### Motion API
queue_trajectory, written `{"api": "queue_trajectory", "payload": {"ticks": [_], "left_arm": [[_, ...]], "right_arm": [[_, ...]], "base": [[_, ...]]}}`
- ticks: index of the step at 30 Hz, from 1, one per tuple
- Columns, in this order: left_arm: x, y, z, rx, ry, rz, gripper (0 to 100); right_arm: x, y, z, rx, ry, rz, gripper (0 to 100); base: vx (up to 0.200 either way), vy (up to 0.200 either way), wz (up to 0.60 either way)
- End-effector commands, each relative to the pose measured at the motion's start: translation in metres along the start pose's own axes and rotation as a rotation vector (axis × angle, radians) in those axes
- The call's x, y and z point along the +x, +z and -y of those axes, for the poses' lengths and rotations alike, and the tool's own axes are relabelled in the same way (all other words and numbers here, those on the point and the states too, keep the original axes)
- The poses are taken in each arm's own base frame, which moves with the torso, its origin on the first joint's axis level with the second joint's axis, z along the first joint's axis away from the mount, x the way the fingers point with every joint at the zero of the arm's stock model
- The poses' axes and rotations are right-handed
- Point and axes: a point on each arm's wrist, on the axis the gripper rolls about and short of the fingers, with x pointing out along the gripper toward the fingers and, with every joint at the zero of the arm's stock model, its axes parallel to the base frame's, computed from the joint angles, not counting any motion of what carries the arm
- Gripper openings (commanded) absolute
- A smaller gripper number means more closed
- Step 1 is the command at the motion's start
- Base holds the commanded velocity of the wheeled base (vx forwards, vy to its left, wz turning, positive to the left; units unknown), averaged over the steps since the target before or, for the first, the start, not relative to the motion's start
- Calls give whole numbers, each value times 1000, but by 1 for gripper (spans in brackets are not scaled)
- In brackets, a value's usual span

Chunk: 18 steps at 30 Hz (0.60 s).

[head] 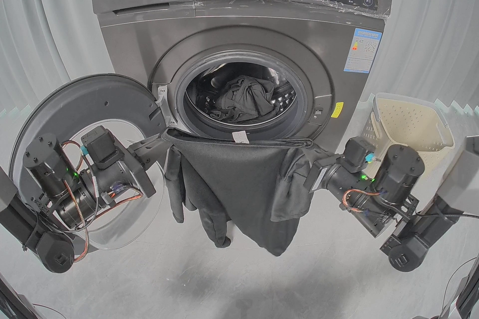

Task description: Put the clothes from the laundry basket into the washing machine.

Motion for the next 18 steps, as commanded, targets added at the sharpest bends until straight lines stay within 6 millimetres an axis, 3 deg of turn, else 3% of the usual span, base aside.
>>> {"api": "queue_trajectory", "payload": {"ticks": [1, 9, 18], "left_arm": [[-12, 10, 7, 6, -21, 22, 0], [-13, 11, 7, 11, -7, 25, 0], [-13, 33, 8, 39, 8, 107, 0]], "right_arm": [[-28, 46, -7, 30, 14, 118, 0], [-27, 61, -9, 44, -4, 182, 0], [-19, 75, -18, 70, 10, 250, 0]], "base": [[0, 0, 0], [0, 0, 0], [0, 0, 0]]}}
